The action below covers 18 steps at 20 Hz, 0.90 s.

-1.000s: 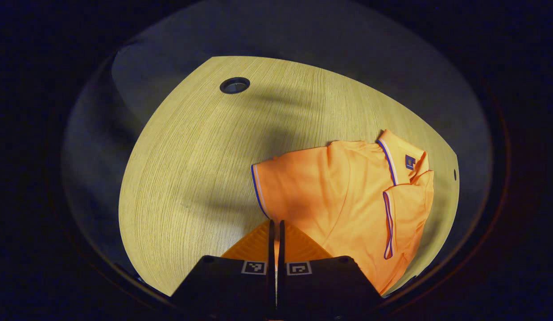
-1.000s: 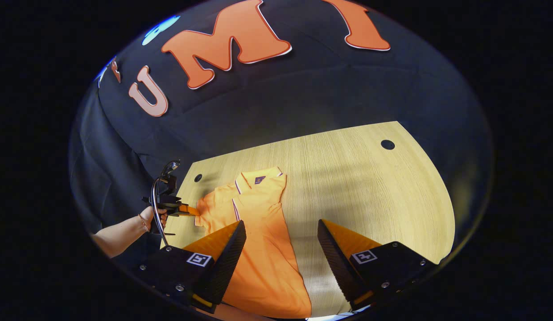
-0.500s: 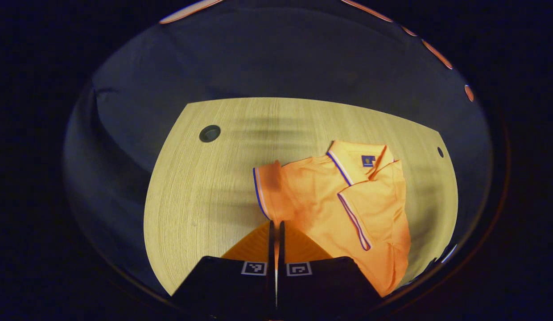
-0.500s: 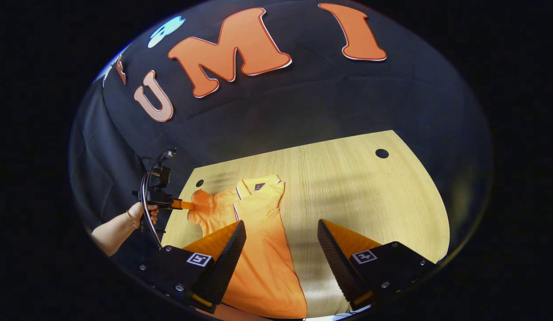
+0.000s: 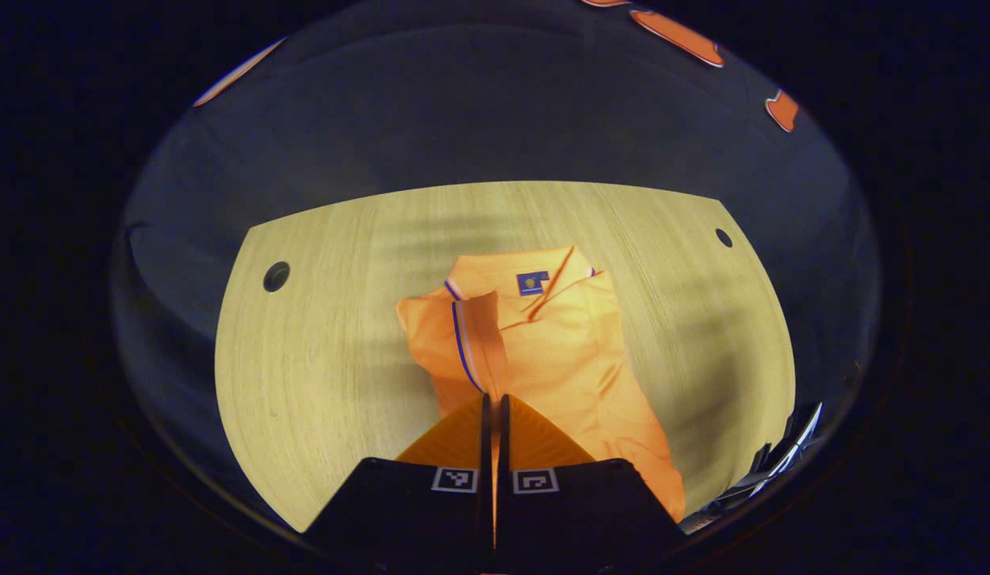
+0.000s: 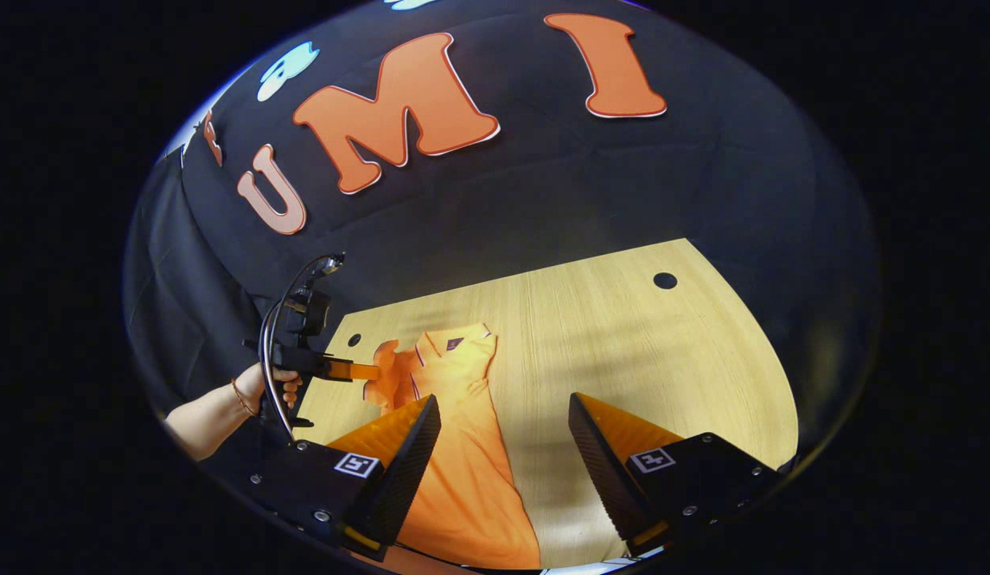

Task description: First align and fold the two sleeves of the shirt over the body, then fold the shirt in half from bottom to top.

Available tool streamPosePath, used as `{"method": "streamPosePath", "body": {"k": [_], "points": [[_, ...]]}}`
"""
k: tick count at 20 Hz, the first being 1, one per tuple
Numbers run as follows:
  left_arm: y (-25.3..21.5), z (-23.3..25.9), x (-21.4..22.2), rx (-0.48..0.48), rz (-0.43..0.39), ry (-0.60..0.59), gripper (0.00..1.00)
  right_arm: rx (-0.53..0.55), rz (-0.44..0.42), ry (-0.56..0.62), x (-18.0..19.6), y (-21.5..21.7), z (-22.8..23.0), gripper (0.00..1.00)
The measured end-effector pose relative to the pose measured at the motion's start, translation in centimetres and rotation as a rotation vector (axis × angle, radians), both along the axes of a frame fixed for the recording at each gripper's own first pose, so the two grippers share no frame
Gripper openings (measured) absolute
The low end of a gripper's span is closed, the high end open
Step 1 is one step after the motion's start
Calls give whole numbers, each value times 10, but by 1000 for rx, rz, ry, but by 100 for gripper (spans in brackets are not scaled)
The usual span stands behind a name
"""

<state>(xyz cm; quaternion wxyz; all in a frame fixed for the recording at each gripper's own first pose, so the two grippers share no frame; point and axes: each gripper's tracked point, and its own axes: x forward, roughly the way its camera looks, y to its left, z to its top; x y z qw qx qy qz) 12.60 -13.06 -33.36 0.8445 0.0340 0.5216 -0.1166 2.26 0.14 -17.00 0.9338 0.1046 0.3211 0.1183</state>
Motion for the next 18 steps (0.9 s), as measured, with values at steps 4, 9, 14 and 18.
{"method": "streamPosePath", "body": {"k": [4, 9, 14, 18], "points": [[-37, -25, 0, 8, -47, 25, 2, -10, -21, 0, -4, -17, 1, 99], [-72, -53, 0, 14, -51, 63, 2, -3, -42, 25, -5, -27, -7, 98], [-104, -67, -5, -56, -41, 108, 10, -1, -56, 52, -6, -36, -17, 99], [-120, -58, -12, -144, -45, 121, 78, -3, -60, 63, -7, -38, -21, 98]]}}
